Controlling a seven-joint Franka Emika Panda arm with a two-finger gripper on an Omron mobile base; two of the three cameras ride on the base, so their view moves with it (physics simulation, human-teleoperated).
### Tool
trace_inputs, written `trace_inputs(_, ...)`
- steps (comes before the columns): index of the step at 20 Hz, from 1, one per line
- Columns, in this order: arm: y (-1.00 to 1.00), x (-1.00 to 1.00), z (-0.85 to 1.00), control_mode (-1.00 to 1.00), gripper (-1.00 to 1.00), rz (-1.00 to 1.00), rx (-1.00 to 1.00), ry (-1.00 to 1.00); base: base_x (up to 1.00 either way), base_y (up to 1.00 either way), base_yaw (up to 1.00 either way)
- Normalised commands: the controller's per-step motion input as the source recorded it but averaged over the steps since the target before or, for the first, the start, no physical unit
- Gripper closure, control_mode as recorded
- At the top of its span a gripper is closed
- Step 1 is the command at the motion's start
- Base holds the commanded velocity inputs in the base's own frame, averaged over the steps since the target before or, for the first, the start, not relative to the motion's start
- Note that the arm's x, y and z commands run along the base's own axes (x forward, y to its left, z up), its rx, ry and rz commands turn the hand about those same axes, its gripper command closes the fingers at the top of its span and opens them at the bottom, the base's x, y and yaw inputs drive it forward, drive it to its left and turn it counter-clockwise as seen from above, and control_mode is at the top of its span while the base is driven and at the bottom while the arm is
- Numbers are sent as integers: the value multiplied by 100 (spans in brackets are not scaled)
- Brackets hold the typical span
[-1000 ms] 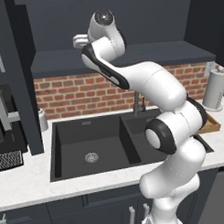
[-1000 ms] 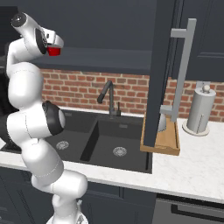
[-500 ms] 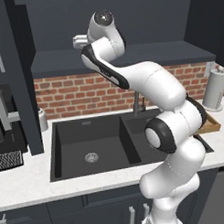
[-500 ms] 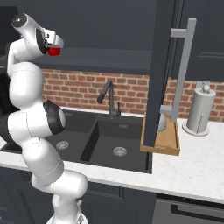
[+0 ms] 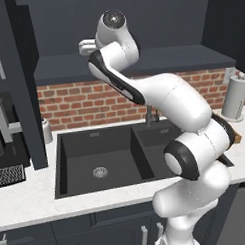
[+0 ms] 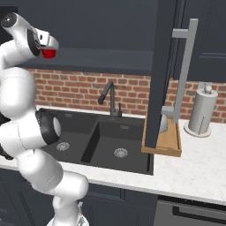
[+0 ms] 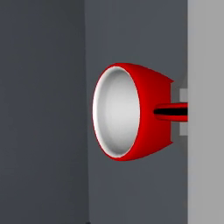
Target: Pick the kettle from the counter and place it on the tray. Then pick the mug from the cabinet and place it on the tray. Then close the cabinet doors.
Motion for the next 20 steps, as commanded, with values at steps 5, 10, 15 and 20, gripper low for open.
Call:
trace_inputs(5, 0, -68, -1, -100, 100, 1, 0, -9, 0, 0, 0)
trace_inputs(10, -12, -75, 2, -100, 100, 7, 0, -4, 0, 0, 0)
trace_inputs(15, -26, -80, 6, -100, 100, 11, 0, 0, 0, 0, 0)
trace_inputs(20, -34, -86, 1, -100, 100, 14, 0, 0, 0, 0, 0)
